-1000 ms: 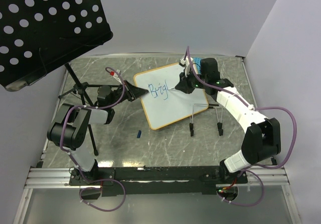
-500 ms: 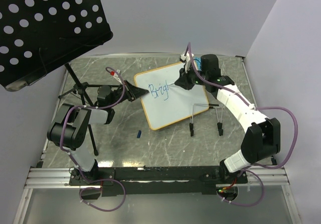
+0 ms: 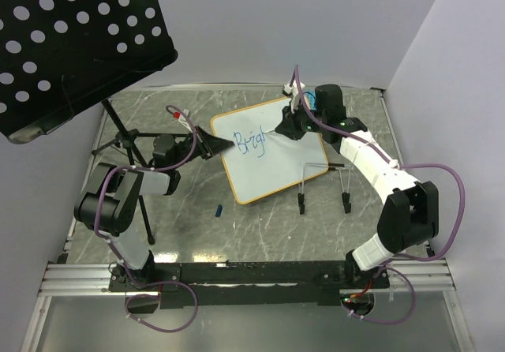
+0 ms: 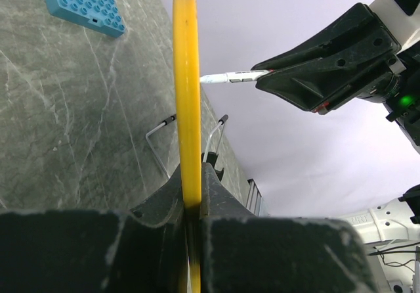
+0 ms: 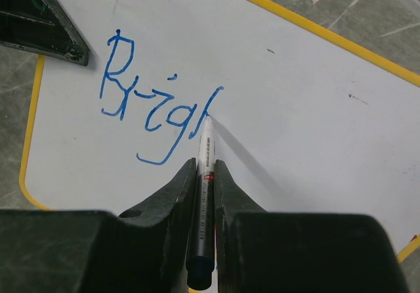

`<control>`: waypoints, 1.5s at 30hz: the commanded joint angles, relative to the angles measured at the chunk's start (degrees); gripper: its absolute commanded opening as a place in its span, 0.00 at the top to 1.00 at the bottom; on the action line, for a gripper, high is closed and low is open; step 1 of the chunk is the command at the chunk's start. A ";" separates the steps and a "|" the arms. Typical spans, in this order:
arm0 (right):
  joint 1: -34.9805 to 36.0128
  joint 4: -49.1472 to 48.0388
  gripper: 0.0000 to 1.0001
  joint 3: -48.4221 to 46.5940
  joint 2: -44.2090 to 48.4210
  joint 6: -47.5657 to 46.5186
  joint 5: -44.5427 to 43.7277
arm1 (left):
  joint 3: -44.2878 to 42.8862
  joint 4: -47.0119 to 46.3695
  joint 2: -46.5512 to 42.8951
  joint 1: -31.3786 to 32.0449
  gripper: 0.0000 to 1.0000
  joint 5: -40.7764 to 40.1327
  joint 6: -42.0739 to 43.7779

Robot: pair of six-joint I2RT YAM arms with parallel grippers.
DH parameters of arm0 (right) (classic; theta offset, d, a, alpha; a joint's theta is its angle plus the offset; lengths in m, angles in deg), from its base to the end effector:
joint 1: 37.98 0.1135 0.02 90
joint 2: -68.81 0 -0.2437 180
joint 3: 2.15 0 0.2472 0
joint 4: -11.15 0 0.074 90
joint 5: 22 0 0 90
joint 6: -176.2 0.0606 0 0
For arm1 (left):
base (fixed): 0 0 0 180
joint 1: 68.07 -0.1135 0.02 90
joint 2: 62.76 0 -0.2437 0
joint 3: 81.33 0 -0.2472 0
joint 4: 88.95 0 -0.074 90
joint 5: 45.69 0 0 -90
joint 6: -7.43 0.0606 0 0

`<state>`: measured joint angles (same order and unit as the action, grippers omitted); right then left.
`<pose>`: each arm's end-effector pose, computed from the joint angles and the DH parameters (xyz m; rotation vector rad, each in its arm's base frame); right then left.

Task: Write a sentence on the whiteboard
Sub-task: Write on the whiteboard with the whiteboard.

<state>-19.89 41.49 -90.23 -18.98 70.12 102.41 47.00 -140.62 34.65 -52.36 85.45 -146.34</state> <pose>0.3364 0.1459 0.2962 -0.9408 1.8297 0.6475 0.3193 -0.1312 0.1905 -0.0432 1.7299 -1.5939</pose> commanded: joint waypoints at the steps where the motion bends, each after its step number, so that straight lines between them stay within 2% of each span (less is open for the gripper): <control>1: -0.77 -1.35 1.00 -2.42 -0.28 0.78 -1.19 | -2.80 -14.71 -2.57 0.03 0.99 0.69 -2.94; 30: -1.56 2.16 1.00 3.37 3.41 -2.82 2.59 | -2.89 -14.79 -2.31 0.03 0.99 0.60 -2.68; 45: -3.67 0.76 1.00 -2.15 3.15 -0.27 3.12 | -2.45 -15.41 -2.13 0.03 0.99 0.87 -2.85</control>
<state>-23.04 43.61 -88.13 -17.87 68.86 104.88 47.00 -140.29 34.65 -52.41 85.19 -146.29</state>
